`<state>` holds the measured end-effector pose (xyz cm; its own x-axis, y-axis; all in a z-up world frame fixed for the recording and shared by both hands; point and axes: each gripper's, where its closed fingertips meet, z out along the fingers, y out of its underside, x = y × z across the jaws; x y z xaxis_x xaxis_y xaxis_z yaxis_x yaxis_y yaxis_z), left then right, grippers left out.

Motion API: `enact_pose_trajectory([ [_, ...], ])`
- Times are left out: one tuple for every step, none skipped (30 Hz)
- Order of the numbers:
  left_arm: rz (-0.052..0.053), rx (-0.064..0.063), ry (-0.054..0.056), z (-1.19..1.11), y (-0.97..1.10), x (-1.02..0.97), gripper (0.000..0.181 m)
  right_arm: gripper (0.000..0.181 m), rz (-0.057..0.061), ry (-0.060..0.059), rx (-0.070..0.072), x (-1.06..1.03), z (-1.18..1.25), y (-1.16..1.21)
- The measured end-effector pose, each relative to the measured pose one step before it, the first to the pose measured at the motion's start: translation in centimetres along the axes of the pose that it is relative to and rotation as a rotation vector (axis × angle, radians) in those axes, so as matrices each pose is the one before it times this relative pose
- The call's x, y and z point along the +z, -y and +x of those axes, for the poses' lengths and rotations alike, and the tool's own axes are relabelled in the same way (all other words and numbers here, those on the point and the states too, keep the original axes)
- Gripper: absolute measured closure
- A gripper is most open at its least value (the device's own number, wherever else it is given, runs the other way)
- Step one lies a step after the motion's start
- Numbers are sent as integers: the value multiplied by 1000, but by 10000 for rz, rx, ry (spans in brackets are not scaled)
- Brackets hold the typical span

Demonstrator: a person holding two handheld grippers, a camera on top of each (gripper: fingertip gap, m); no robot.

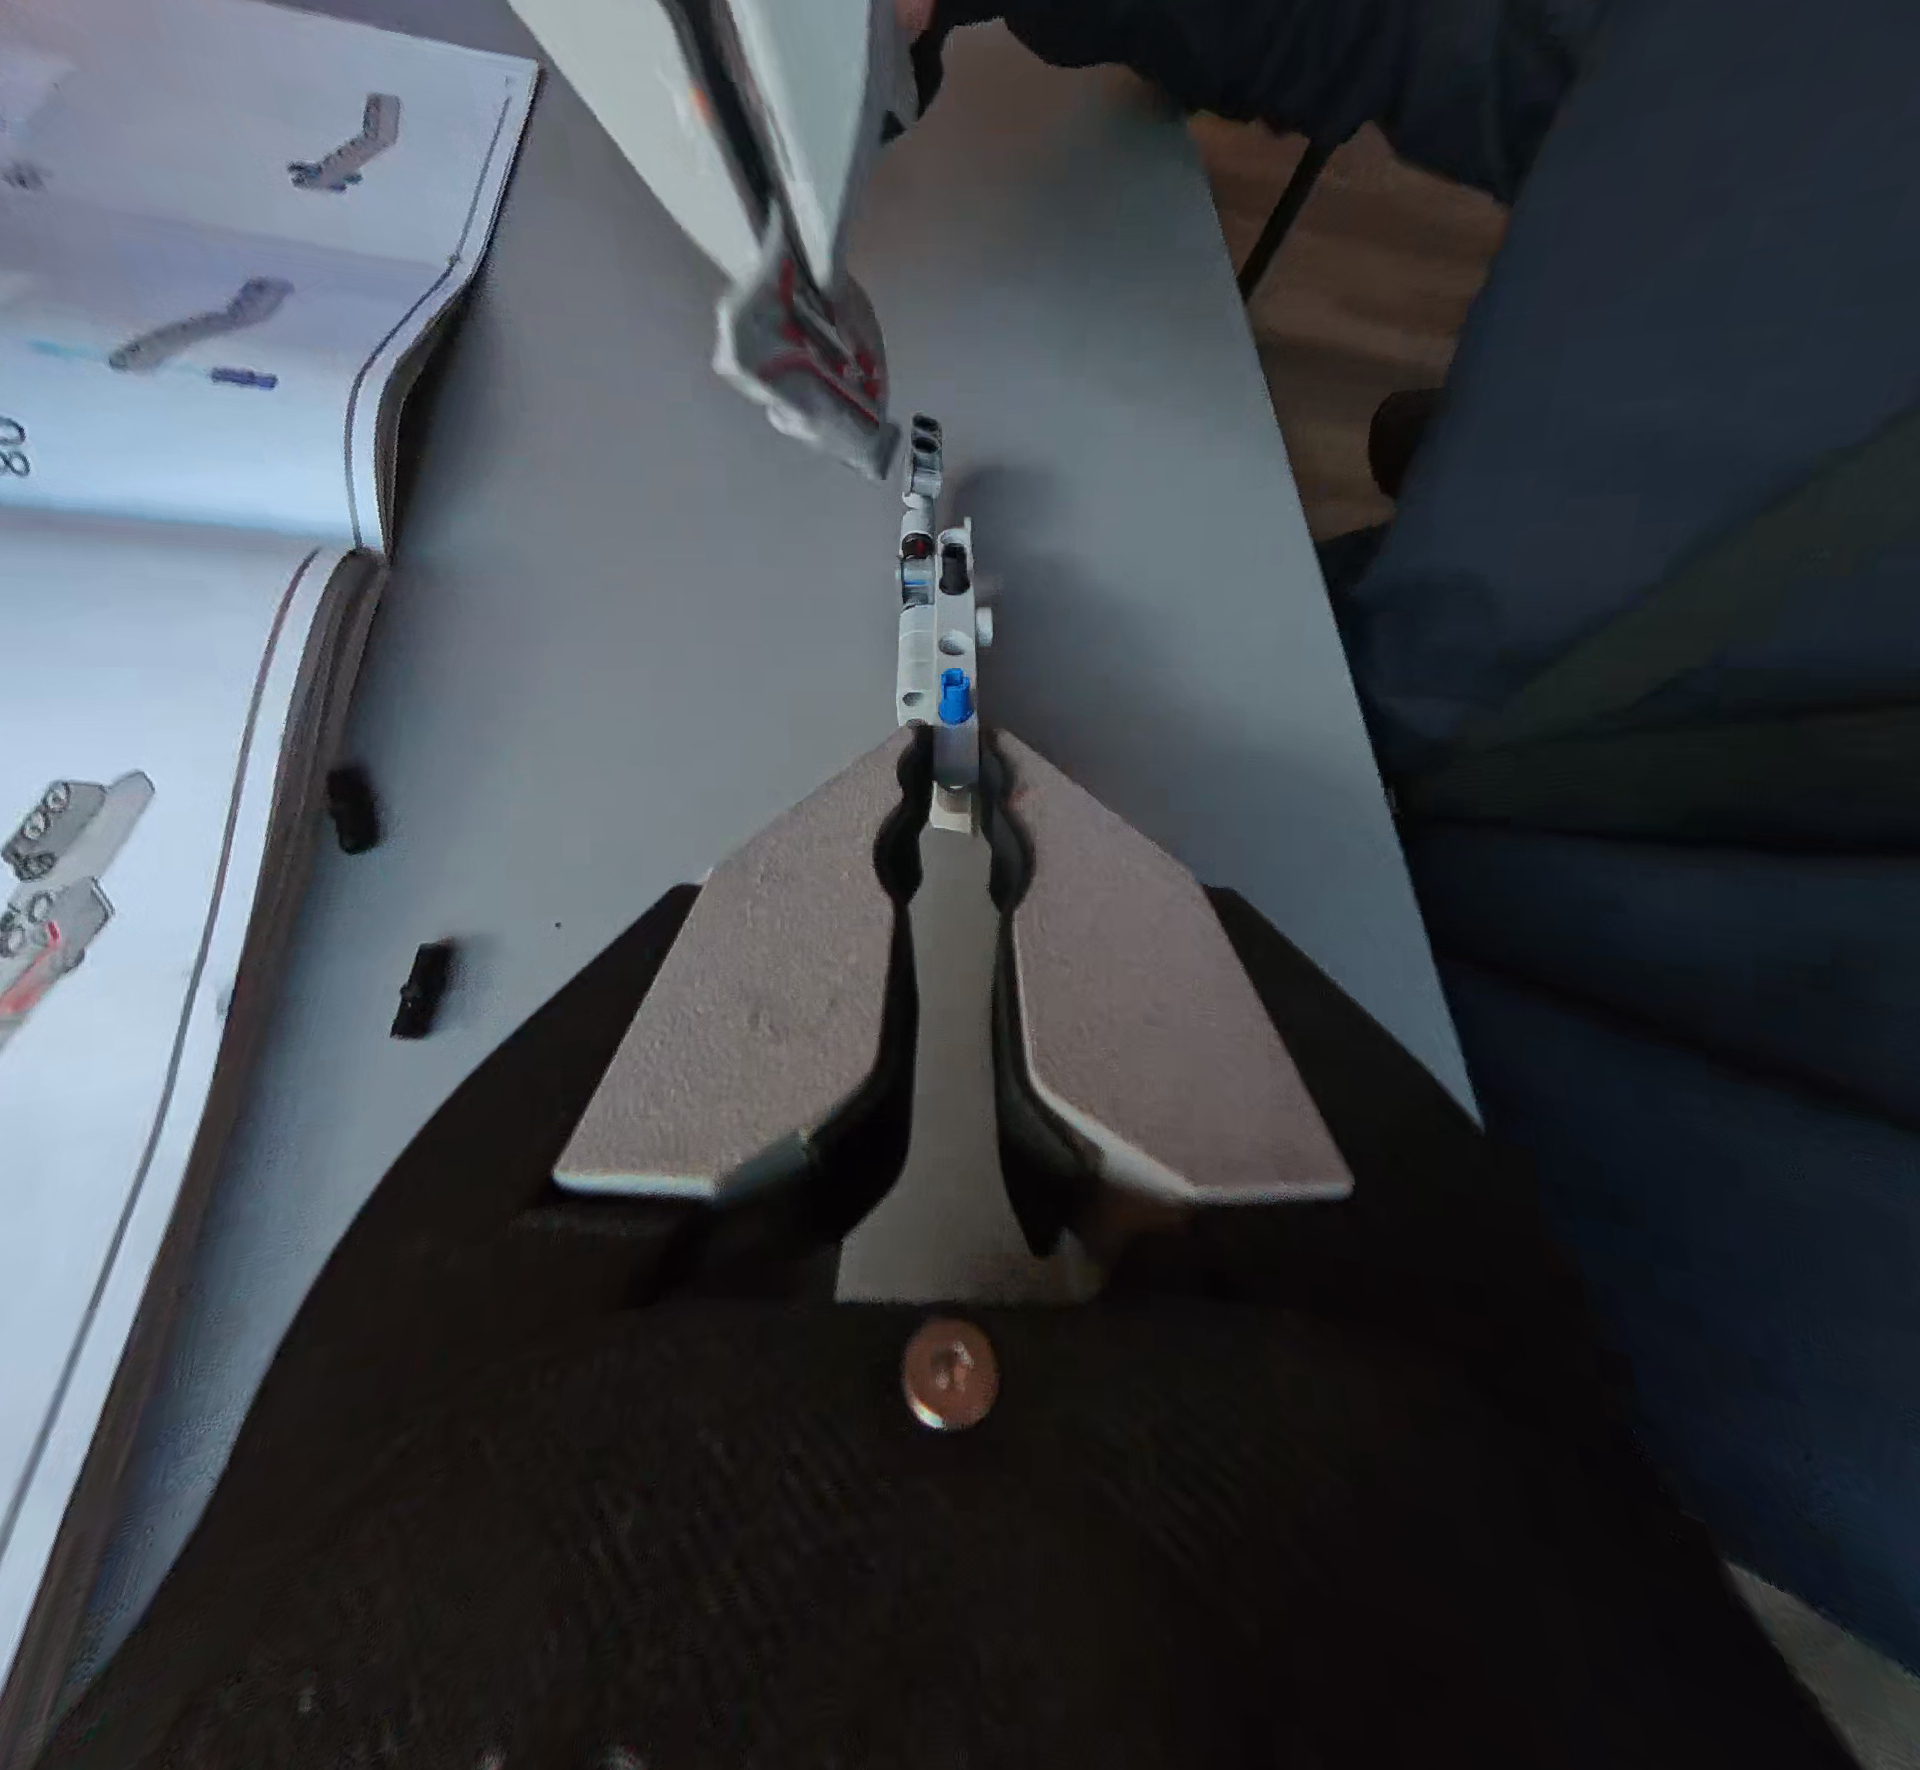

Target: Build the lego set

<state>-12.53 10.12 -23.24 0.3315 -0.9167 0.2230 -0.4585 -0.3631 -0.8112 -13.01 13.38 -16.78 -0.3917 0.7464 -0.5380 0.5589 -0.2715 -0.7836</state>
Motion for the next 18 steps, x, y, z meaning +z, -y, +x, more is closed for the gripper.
enact_pose_trajectory([
  [12,-349,-231,-23,-36,-114,176,181,-340,18,314,475,459,-586],
  [11,-232,-340,190,-21,-66,176,181,-390,59,245,532,272,-637],
  [-16,-169,-306,203,-41,-23,176,181,-408,51,191,519,206,-579],
  [-63,-162,-294,188,-100,0,176,181,-309,-12,172,377,255,-357],
  [-30,-194,-296,127,-36,-11,176,181,-215,36,233,215,173,-164],
  [-10,-266,-213,-43,0,-10,176,181,-119,170,268,67,-45,48],
  [-50,-245,-225,-39,-24,-1,177,181,14,211,279,-67,-147,237],
  [-68,-213,-225,-38,-55,10,177,181,-10,237,328,-127,-195,162],
  [-143,-235,-232,-41,-131,46,177,181,-94,246,242,-128,-212,-2],
  [-152,-178,-19,-344,-90,71,176,181,-119,97,144,-98,20,-123],
  [-79,-99,111,-396,17,63,176,181,-118,-47,125,-74,260,-176],
  [-7,22,-4,-70,87,66,176,181,-84,85,145,-37,89,-114],
  [-9,51,36,-50,66,59,176,181,-82,154,137,-35,-17,-68],
  [4,38,58,-43,36,50,176,181,-118,47,56,-19,78,-56],
  [-32,37,33,-6,-46,41,175,181,-139,-10,-16,-30,81,3],
  [-41,39,1,45,-47,38,175,181,-151,-50,-14,-64,63,37],
  [-42,27,-19,52,-55,38,175,181,-154,-90,-6,-85,77,67],
  [-65,42,-84,151,-74,56,176,181,-147,-6,-5,-70,-94,86],
])
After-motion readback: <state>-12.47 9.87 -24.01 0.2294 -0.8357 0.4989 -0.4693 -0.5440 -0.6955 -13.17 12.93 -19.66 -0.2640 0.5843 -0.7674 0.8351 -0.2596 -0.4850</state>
